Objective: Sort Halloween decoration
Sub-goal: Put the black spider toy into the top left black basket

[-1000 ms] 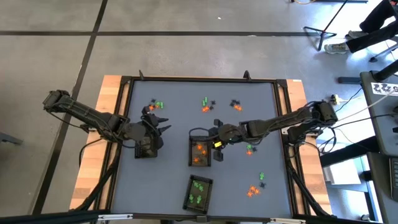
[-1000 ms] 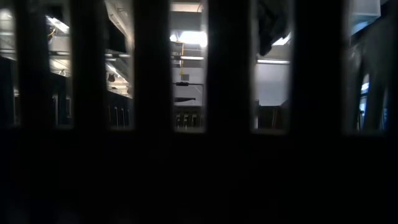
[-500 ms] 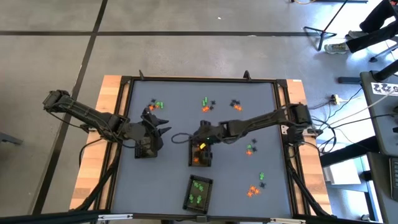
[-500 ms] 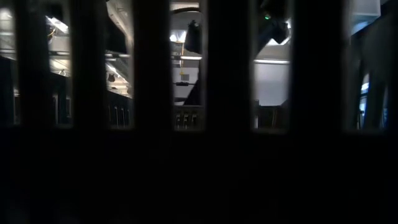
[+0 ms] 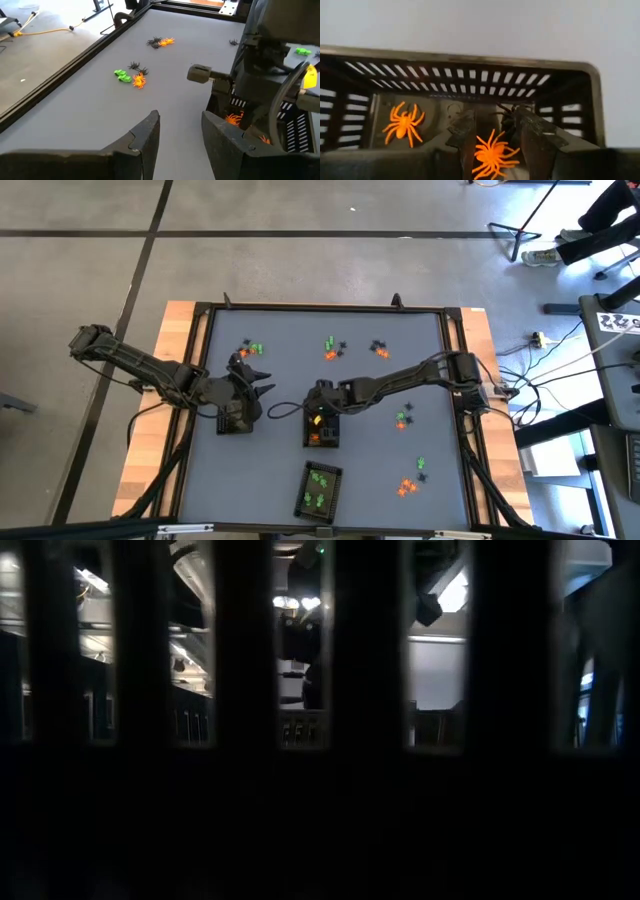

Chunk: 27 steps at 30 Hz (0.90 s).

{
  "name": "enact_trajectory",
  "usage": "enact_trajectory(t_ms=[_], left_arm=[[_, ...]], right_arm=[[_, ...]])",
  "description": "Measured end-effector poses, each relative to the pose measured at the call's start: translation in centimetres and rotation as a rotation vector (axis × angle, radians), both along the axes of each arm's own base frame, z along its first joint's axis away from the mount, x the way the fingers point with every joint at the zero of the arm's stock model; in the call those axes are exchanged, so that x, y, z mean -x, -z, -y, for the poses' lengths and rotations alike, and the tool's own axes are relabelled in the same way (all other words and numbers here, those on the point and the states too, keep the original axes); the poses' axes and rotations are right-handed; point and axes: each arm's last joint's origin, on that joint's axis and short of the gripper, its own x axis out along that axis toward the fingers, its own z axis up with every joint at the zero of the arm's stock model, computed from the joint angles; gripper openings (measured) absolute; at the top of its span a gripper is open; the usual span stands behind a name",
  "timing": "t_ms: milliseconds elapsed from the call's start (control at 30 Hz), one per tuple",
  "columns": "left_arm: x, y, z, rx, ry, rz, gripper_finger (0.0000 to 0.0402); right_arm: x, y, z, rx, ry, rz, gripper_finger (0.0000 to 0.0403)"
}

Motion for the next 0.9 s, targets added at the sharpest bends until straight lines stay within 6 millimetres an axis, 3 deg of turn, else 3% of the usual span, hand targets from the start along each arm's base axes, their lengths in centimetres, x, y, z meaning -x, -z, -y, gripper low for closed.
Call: enact_trajectory(t_ms=[400, 500, 700, 900], left_arm=[[0.0, 0.0, 0.0, 0.0, 0.0, 0.0, 0.0137], [0.0, 0.0, 0.0, 0.001, 0.001, 0.0, 0.0137], [0.0, 0.0, 0.0, 0.003, 0.003, 0.001, 0.0137], [0.0, 0.0, 0.1, 0.013, 0.015, -0.001, 0.0137]], right_arm=[[-0.4, 1.8, 0.1, 0.038, 0.033, -0.023, 0.013], [-0.4, 1.9, 0.1, 0.039, 0.035, -0.025, 0.0103], [-0.6, 1.6, 0.1, 0.033, 0.056, -0.031, 0.001], [-1.1, 0.6, 0.2, 0.065, 0.098, -0.052, 0.0005]])
